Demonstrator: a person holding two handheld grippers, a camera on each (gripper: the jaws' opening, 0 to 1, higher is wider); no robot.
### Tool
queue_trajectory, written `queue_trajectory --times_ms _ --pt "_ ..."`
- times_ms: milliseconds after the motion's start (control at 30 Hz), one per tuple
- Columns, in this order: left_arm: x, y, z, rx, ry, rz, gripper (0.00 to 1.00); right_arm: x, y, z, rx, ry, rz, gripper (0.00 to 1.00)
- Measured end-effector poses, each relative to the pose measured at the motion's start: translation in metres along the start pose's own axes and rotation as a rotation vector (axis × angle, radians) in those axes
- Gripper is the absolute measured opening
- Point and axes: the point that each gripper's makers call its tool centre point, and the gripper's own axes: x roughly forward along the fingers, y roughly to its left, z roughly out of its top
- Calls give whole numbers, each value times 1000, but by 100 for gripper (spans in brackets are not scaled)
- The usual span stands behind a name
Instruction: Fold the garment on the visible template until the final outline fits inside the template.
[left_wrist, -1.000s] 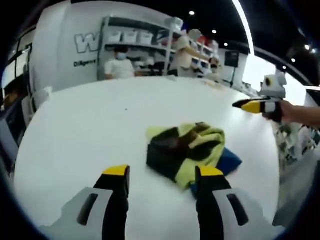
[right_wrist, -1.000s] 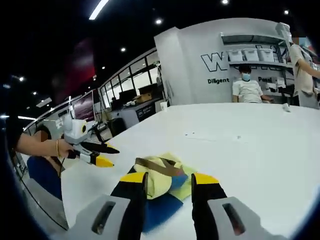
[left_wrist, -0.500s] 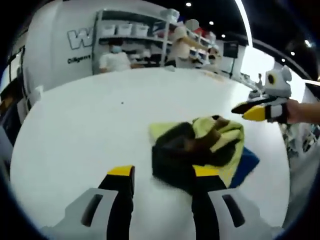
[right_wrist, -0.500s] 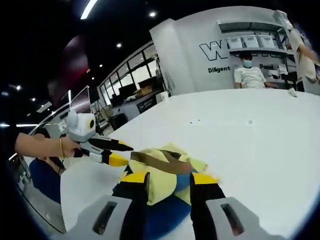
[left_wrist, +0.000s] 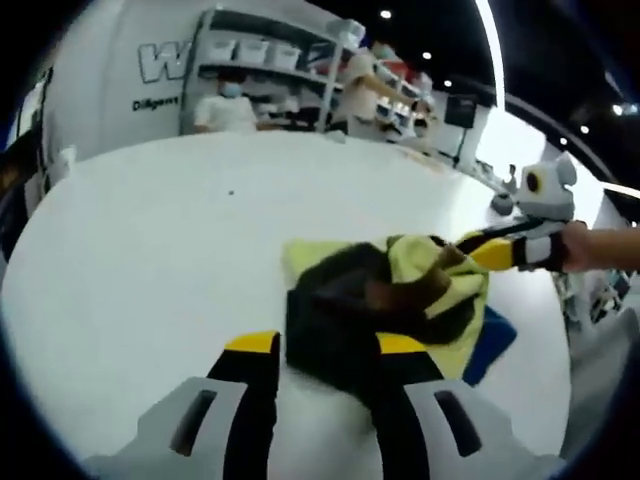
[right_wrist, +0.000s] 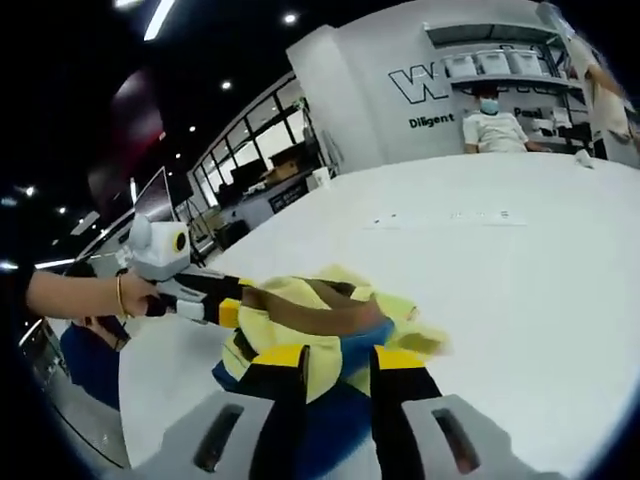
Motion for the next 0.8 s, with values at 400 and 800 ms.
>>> queue_trajectory --times_ms 400,800 --pt "-1 -8 2 10 2 16 1 3 -6 -7 -14 33 -29 0" --pt "-27 -17 26 103 -45 55 0 -26 -4 22 -52 -20 -51 0"
